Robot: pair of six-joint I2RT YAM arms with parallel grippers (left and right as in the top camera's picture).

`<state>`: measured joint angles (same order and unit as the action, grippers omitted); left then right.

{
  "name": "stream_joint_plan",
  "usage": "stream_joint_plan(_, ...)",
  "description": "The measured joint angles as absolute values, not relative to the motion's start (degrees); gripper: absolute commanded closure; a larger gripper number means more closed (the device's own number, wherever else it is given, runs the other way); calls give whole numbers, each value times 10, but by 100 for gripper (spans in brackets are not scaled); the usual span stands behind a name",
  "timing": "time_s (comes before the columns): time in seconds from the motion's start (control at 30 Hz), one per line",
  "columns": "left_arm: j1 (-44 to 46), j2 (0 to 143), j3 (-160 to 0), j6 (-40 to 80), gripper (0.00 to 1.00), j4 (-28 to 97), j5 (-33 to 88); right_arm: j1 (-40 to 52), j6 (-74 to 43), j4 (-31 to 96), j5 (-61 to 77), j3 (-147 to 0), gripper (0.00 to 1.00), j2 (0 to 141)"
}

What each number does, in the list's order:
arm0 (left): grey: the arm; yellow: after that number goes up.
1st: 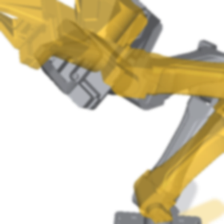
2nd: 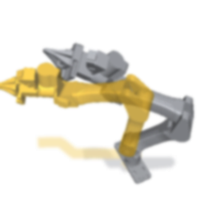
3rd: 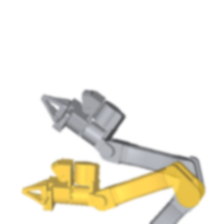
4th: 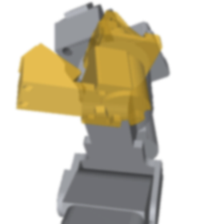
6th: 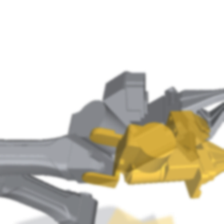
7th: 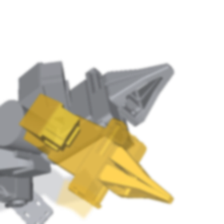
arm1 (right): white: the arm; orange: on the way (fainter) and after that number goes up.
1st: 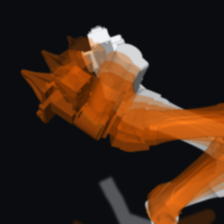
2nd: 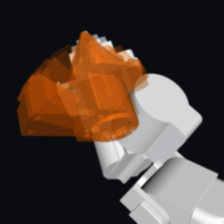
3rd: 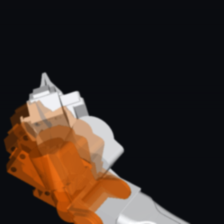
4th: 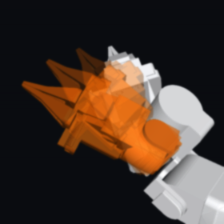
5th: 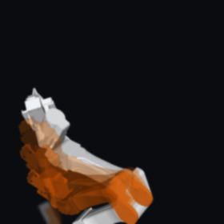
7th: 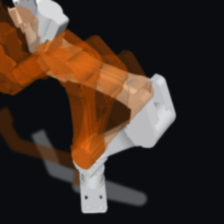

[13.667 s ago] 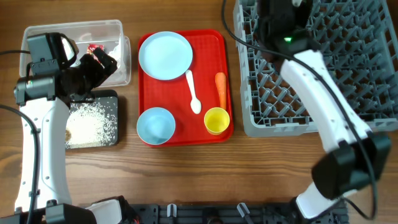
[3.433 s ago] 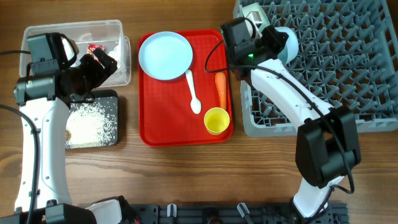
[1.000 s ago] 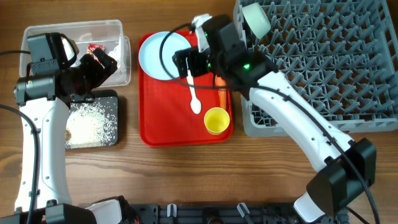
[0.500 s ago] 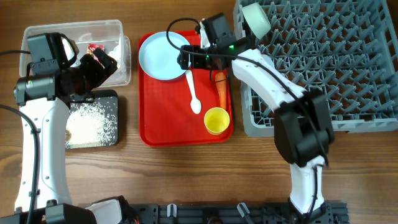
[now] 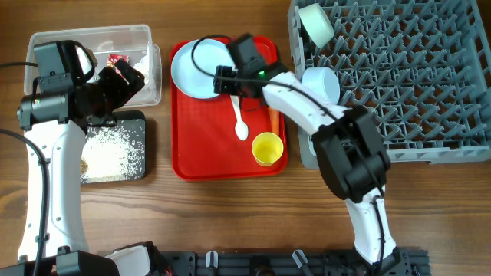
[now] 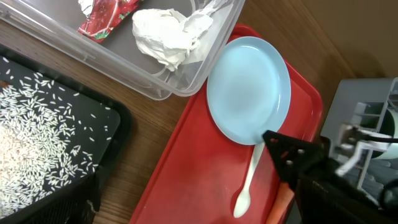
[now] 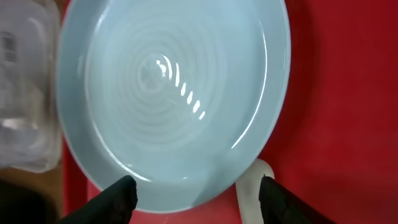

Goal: Sort waste into correct bins and load items into the dishwasher rack
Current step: 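Return the right gripper to the red tray and grasp the light-blue plate rim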

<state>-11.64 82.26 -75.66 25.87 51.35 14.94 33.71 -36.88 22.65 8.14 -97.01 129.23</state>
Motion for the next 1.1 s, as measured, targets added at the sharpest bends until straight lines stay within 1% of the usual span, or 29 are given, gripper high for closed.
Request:
stream_joint_plan(0.1,-116,823,-757,259,0,514,149,340,-382,226,58,-970,41,1303)
stream_joint_plan(0.27,-116,823,-757,259,0,514,149,328,-402,218,31,-970,43,1308)
stream_joint_plan(0.33,-116,823,-757,259,0,514,149,322,-408,214,25,-970,46,1309)
stream_joint_plan(0.43,-116,823,-757,259,0,514,149,316,-409,207,21,-970,54,1313)
stream_joint_plan(0.53,-116,823,-757,259,0,514,149,316,-414,196,14,-970,57,1316)
stream_joint_plan(0.6,-116,823,-757,259,0,514,150,316,-414,196,12,-970,60,1319)
stream_joint_plan(0.67,-116,823,-757,259,0,514,149,316,-415,195,12,-970,66,1324)
stream_joint_plan(0.77,-116,823,-757,259,0,514,150,316,-422,192,10,-970,72,1326)
stream_joint_plan(0.9,-116,823,-757,259,0,514,149,316,-424,189,10,-970,85,1329)
stream_joint_plan(1.1,-116,823,-757,259,0,514,149,316,-425,192,14,-970,89,1331)
